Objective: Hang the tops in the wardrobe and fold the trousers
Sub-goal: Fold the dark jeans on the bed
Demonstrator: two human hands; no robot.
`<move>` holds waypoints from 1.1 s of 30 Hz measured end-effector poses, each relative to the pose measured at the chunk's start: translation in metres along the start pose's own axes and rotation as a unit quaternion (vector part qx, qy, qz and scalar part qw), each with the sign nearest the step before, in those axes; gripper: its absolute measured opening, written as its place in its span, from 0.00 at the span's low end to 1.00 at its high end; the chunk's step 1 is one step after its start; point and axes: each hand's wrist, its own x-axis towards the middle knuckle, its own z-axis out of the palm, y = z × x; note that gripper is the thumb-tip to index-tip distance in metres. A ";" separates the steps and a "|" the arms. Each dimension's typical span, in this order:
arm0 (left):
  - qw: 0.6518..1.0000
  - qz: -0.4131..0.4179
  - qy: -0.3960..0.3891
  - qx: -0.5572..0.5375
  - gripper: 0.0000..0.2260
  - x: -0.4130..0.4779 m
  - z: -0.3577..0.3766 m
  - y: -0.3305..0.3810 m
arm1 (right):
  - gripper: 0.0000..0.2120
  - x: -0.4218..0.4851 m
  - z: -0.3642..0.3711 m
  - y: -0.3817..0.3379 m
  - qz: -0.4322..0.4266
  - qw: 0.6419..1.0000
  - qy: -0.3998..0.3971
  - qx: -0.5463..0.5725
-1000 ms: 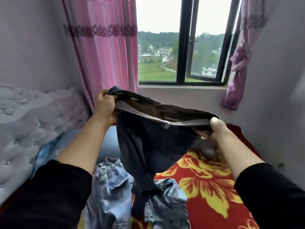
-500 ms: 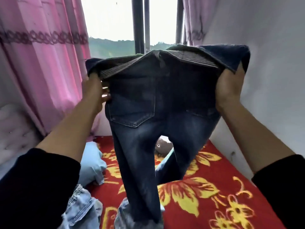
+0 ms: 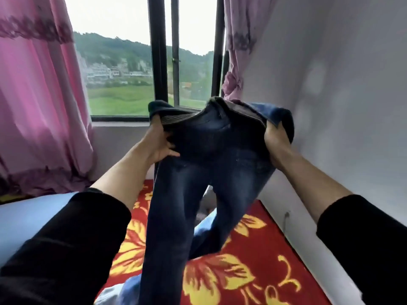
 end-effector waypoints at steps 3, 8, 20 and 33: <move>0.984 0.130 0.010 -0.119 0.35 0.023 0.033 0.036 | 0.20 0.046 -0.011 -0.023 -0.123 0.992 -0.010 -0.018; 0.950 0.242 0.025 -0.198 0.35 0.024 0.057 0.060 | 0.24 0.074 -0.037 -0.018 -0.230 0.973 -0.006 -0.028; 0.979 0.028 0.162 -0.123 0.19 -0.054 -0.001 -0.228 | 0.19 -0.093 -0.107 0.222 -0.099 0.990 -0.041 -0.096; 0.857 -0.243 0.108 0.441 0.19 -0.231 -0.057 -0.545 | 0.19 -0.323 -0.178 0.401 0.378 0.739 -0.243 -0.501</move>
